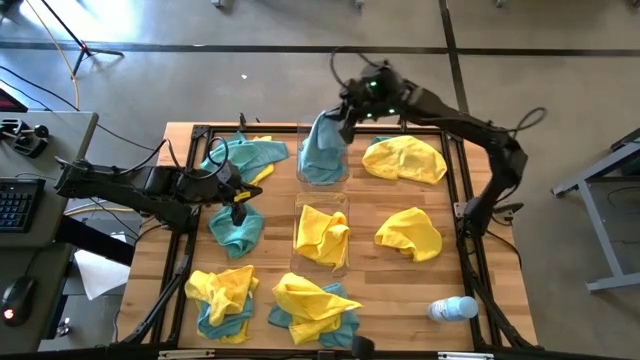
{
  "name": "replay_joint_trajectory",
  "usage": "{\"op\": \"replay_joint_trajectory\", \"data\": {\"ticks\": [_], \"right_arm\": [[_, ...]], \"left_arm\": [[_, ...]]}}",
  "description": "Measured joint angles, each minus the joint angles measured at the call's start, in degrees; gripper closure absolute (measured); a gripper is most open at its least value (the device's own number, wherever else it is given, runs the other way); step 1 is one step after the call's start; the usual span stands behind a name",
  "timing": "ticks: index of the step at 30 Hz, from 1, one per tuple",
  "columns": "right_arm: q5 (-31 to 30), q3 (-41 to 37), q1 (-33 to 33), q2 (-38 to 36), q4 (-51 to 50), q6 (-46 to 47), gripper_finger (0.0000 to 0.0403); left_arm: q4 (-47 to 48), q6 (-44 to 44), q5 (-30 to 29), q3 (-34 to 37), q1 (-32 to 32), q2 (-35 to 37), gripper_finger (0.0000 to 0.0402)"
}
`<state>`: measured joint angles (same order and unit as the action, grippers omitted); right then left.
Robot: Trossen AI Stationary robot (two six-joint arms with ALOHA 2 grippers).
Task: Sort microfiber towel by color & place in baskets
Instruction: Put the blue towel into the top transparent bin
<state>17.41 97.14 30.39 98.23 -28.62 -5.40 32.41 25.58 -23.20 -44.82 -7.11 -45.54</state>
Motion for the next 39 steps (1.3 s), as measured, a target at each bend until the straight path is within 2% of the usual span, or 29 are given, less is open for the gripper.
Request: {"op": "replay_joint_trajectory", "data": {"ticks": [12,29,33,36,39], "right_arm": [[1.2,0.0,-0.1,13.3,1.1,-4.1,0.0403],[-7.9,0.0,-3.1,25.9,2.4,-6.6,0.0403],[-7.9,0.0,-2.4,26.8,1.2,-4.5,0.0402],[-7.5,0.0,-1.9,26.8,0.0,-3.7,0.0389],[-7.2,0.0,-1.3,26.8,-1.4,-2.5,0.0355]], "left_arm": [[0.1,2.9,0.0,0.0,0.0,0.0,0.0401],[0.2,2.8,-1.4,0.0,0.0,0.0,0.0401],[0.3,2.8,-1.4,0.0,0.0,0.0,0.0401],[0.3,2.7,-2.1,0.0,0.0,0.0,0.0401],[0.6,2.7,-4.9,0.0,0.0,0.0,0.0401]]}}
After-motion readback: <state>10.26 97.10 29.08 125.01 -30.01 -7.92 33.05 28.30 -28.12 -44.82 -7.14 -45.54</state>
